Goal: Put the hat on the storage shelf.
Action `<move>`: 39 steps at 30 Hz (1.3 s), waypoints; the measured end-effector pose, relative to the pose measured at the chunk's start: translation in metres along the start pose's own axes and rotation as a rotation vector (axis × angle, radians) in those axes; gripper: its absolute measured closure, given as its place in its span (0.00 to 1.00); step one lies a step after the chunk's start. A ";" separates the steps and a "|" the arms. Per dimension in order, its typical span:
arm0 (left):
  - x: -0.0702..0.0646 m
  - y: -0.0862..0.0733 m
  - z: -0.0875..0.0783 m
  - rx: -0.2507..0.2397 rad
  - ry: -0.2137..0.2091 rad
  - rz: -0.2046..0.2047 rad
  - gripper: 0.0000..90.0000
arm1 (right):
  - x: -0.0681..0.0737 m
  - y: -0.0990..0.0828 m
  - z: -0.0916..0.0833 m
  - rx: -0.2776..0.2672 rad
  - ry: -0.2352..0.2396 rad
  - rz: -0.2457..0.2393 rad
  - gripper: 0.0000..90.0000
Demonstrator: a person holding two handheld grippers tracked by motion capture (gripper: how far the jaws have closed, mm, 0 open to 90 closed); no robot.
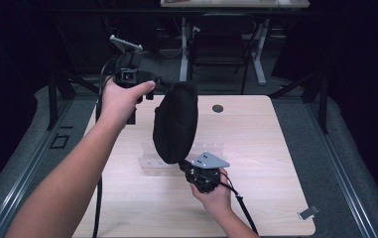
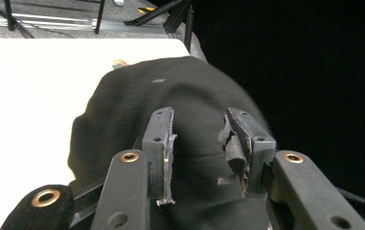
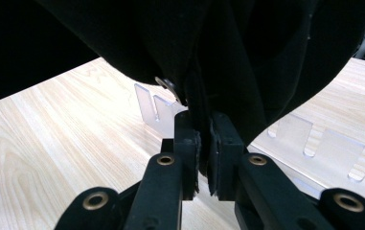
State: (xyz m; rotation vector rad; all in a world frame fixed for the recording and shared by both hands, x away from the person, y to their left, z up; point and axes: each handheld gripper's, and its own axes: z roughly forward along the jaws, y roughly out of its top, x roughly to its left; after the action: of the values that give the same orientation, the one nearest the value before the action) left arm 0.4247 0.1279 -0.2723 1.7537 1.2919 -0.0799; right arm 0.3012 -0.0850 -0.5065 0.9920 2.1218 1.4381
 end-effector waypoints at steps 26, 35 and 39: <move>0.031 -0.005 -0.023 -0.003 0.037 -0.039 0.72 | -0.014 -0.011 -0.012 0.024 0.003 0.047 0.94; 0.039 -0.008 -0.028 -0.006 0.044 -0.059 0.72 | -0.023 -0.012 -0.019 0.050 0.026 0.120 0.95; 0.040 -0.008 -0.029 -0.003 0.045 -0.052 0.73 | -0.028 -0.009 -0.018 0.067 0.049 0.129 0.95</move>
State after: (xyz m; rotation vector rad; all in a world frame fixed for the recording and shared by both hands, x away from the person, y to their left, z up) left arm 0.4237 0.1775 -0.2820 1.7285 1.3696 -0.0691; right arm 0.3048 -0.1189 -0.5093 1.1483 2.1896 1.4734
